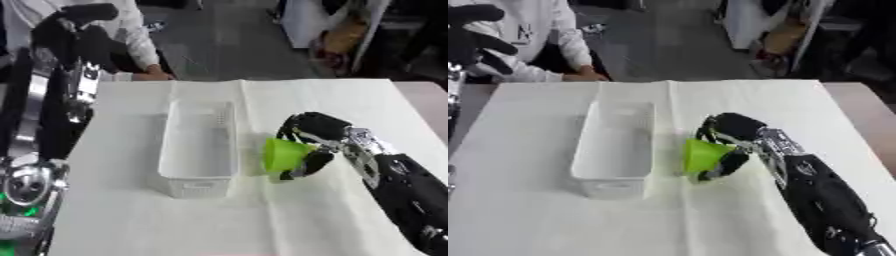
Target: Pick up objects on the table and place them in the box.
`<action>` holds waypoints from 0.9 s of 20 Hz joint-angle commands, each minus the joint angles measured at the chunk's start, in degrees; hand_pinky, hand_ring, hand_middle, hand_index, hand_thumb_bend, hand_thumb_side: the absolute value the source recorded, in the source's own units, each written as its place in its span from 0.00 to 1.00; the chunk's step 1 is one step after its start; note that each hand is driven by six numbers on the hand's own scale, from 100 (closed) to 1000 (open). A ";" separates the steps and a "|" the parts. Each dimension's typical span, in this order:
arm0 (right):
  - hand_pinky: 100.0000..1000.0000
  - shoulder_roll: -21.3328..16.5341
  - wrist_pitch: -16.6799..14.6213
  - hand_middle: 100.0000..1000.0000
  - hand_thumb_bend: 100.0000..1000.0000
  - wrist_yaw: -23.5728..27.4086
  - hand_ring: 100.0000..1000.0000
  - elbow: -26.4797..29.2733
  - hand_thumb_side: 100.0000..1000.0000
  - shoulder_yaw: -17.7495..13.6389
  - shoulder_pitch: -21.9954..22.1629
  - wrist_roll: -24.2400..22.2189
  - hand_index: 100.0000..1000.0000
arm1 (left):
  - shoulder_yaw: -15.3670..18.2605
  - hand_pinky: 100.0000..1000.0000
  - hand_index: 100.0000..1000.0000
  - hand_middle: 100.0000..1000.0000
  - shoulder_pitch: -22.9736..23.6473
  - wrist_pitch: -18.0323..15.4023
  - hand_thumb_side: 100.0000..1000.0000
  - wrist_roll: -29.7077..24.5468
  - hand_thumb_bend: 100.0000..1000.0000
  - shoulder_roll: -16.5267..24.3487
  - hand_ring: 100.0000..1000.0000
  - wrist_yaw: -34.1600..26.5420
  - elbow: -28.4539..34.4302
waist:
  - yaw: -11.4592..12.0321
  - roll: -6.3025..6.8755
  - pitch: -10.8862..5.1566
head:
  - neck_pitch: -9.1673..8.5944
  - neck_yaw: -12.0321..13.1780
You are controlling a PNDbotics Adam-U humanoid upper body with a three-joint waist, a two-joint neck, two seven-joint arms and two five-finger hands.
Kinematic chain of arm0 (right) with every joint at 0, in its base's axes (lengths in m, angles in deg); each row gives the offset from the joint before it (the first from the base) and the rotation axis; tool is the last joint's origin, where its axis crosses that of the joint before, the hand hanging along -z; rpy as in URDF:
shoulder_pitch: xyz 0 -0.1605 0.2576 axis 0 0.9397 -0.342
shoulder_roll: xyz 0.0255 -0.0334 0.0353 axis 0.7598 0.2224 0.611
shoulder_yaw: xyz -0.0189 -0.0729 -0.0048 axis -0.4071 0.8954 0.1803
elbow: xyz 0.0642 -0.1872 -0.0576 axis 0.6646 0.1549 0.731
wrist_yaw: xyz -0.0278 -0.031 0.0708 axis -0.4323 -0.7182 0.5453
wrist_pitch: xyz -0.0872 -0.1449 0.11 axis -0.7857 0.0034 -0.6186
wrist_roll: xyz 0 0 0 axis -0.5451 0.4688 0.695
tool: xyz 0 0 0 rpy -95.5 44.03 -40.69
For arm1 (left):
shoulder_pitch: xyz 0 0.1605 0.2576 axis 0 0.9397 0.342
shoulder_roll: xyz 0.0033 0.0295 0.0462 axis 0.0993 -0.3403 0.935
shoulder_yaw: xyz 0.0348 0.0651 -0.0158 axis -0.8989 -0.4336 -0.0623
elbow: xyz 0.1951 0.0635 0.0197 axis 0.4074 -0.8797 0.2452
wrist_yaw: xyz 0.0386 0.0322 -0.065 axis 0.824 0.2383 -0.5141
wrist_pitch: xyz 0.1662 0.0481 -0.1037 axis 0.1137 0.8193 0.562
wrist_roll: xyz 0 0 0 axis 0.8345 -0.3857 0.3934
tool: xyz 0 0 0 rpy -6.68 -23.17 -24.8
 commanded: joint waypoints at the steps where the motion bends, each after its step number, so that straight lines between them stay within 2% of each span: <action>1: 0.00 -1.10 -0.57 0.00 0.00 -1.14 0.00 0.29 0.85 -0.36 -0.49 2.96 0.24 | -0.03 0.40 0.82 0.73 -0.74 -0.02 0.97 -0.22 0.18 0.37 0.52 -0.38 0.97 | -0.18 0.11 -0.79 | -0.82 0.26; 7: 0.00 -2.15 -1.19 0.00 0.00 -0.51 0.00 0.82 0.84 -0.60 -1.15 2.89 0.22 | 0.04 0.40 0.82 0.73 -0.32 0.15 0.97 -0.34 0.18 0.69 0.52 -0.31 0.97 | -0.70 0.03 -1.04 | -0.62 0.58; 13: 0.00 -3.87 -0.96 0.00 0.00 5.27 0.00 5.33 0.84 0.43 -2.26 -0.06 0.22 | 0.11 0.40 0.82 0.73 0.15 0.27 0.97 -0.34 0.18 1.06 0.52 -0.19 0.97 | -1.18 -0.17 -1.33 | -0.37 0.95; 18: 0.00 -3.89 -0.01 0.00 0.00 10.01 0.00 8.45 0.84 1.36 -4.25 -2.72 0.22 | 0.18 0.40 0.82 0.73 0.47 0.36 0.97 -0.32 0.18 1.23 0.52 -0.04 0.97 | -1.36 -0.37 -1.56 | -0.35 0.89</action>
